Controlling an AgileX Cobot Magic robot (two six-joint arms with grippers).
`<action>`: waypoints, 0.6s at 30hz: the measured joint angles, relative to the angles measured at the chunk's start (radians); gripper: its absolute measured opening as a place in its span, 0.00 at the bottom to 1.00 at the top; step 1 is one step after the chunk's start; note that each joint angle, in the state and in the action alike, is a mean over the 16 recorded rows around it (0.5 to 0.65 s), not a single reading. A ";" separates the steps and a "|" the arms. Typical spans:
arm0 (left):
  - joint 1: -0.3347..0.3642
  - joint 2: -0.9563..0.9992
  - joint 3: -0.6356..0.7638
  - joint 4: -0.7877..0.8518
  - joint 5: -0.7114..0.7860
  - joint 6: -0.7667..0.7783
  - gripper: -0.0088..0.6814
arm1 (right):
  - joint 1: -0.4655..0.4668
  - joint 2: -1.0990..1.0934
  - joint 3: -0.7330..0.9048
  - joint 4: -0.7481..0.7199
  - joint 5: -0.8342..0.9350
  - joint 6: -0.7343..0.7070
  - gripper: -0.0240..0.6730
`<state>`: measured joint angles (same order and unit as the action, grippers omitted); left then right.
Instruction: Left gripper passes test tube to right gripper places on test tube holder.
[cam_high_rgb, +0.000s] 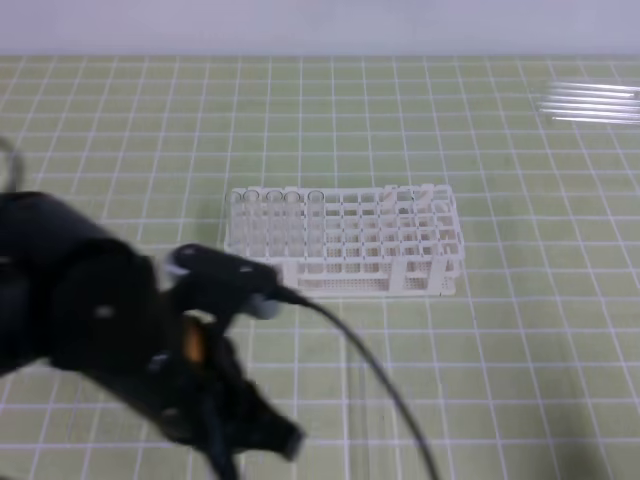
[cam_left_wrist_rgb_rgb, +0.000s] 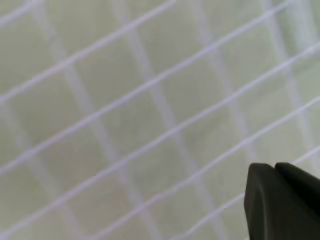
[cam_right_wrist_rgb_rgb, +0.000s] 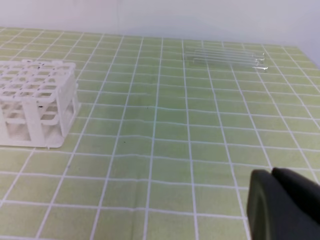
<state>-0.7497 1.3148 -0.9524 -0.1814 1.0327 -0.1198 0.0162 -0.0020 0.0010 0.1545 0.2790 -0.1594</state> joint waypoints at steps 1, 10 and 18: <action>-0.027 0.027 -0.018 0.010 -0.013 -0.021 0.01 | 0.000 0.000 0.000 0.000 0.000 0.000 0.01; -0.129 0.235 -0.134 -0.028 -0.138 -0.127 0.05 | 0.000 0.000 0.000 0.000 0.000 0.000 0.01; -0.134 0.348 -0.164 -0.083 -0.205 -0.160 0.28 | 0.000 0.000 0.000 0.000 0.000 0.000 0.01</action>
<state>-0.8832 1.6624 -1.1167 -0.2645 0.8274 -0.2802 0.0162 -0.0020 0.0010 0.1545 0.2790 -0.1594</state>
